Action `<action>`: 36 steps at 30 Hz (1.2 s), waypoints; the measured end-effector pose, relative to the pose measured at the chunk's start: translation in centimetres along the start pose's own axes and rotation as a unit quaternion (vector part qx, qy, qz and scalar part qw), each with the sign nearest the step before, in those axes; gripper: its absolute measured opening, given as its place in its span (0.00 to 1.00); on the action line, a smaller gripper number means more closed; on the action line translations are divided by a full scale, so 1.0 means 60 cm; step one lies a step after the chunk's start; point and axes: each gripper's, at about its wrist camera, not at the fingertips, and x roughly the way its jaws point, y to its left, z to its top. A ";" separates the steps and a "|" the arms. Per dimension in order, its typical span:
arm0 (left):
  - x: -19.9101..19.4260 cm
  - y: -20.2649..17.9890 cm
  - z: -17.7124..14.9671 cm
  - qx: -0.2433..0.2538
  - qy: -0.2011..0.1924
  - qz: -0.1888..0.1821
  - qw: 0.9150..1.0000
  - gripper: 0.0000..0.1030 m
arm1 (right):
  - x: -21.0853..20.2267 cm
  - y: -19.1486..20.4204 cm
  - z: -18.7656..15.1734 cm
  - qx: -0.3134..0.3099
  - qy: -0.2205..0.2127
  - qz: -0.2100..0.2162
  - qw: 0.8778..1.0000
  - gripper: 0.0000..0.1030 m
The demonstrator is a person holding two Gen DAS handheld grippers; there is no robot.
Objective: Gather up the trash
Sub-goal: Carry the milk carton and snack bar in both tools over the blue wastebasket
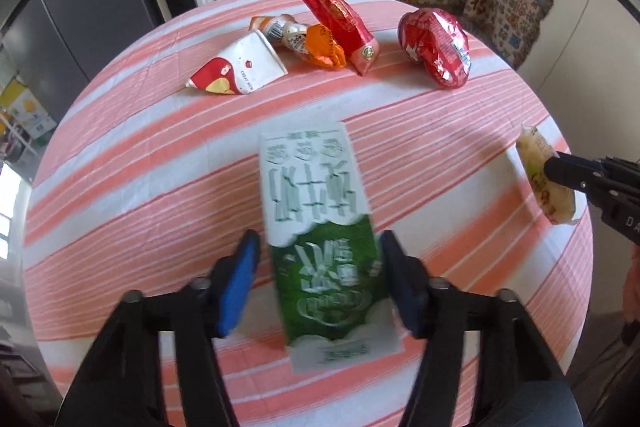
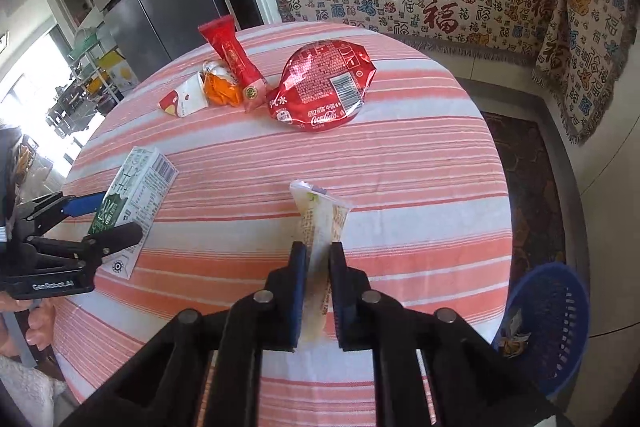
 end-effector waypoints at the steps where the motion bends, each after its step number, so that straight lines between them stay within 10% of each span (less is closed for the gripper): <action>1: -0.005 0.001 -0.002 -0.005 -0.005 -0.002 1.000 0.50 | -0.005 0.000 0.000 -0.001 -0.004 0.000 1.000 0.11; 23: -0.088 -0.136 -0.002 0.016 -0.074 -0.021 0.997 0.50 | -0.080 -0.079 -0.022 0.033 -0.046 0.025 0.998 0.11; 36: -0.083 -0.335 0.014 0.059 -0.070 -0.142 0.986 0.50 | -0.159 -0.259 -0.064 0.120 -0.079 -0.045 0.989 0.11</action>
